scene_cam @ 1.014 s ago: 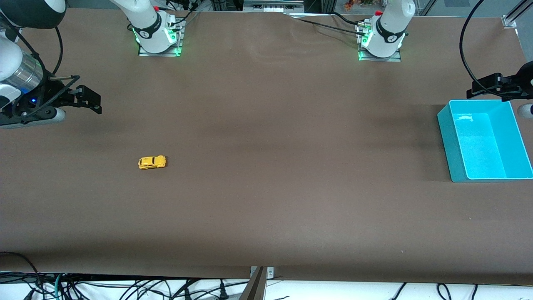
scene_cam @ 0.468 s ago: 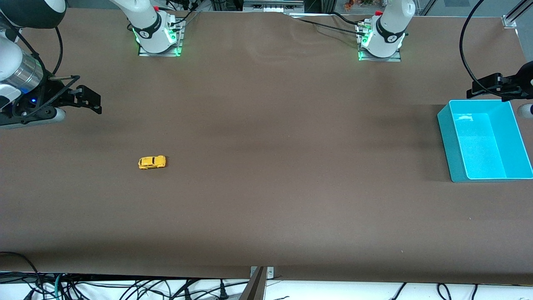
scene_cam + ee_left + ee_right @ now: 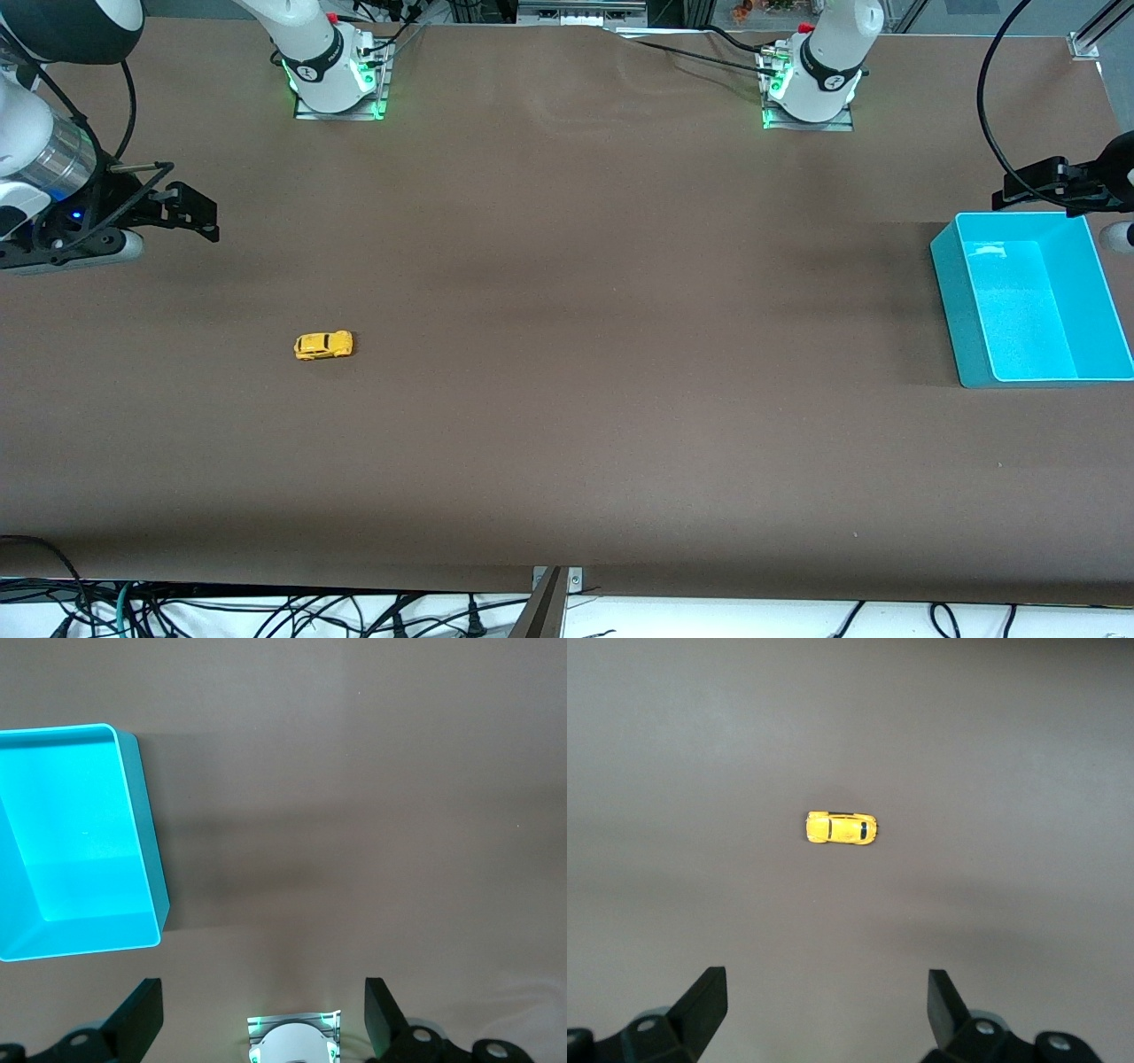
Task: Wind and store yellow beetle car
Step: 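Grasp the yellow car with the right gripper while the left gripper moves over the bin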
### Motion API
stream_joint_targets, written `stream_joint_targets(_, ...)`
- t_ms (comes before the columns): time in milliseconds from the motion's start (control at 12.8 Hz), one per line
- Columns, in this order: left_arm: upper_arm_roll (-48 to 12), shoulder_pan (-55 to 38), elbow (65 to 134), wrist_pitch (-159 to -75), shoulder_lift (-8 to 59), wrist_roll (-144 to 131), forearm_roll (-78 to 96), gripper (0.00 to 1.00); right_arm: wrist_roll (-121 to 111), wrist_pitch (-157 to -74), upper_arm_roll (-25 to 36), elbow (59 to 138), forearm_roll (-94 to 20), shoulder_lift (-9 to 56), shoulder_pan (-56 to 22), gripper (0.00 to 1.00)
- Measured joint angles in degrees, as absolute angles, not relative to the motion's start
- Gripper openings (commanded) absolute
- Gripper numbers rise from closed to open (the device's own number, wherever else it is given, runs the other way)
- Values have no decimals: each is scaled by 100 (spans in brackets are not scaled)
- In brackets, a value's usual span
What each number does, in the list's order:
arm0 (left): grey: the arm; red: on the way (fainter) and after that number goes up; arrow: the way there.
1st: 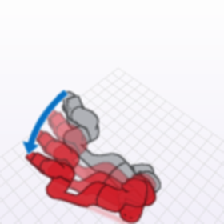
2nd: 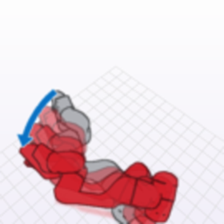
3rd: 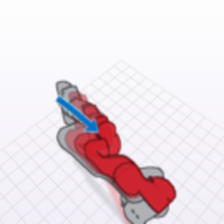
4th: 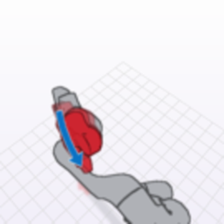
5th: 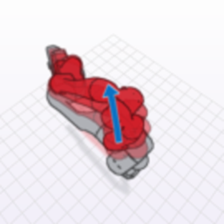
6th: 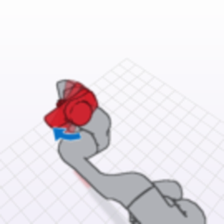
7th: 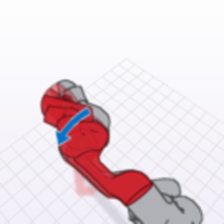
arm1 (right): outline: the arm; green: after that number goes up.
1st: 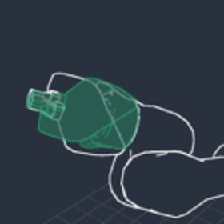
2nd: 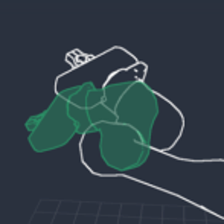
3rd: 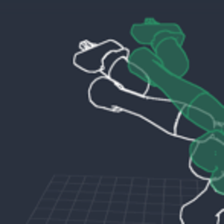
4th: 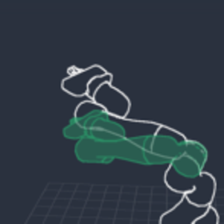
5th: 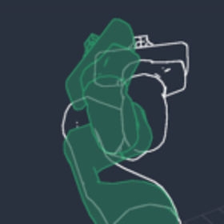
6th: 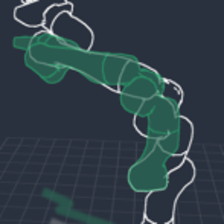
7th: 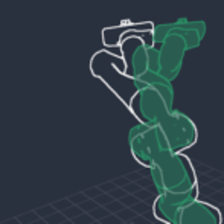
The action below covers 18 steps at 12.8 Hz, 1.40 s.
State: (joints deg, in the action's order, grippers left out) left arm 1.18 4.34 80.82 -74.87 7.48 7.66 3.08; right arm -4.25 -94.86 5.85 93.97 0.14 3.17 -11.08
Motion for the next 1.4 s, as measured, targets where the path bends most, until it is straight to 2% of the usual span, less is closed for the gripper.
stream_joint_targets(468,118,434,8082,-7516,759,766,308,100,-1171,-9656,540,9910,14,472,-1109,100)
stream_joint_targets(702,117,434,8082,-7517,761,766,308,100,-1386,-10280,432,10486,14,564,-1110,100)
stream_joint_targets(1092,76,413,8081,-7519,783,766,308,100,-3047,-11796,267,11791,16,615,-1112,100)
stream_joint_targets(1404,65,407,8081,-7519,798,1088,308,100,-5279,-12651,259,12188,16,941,-1107,100)
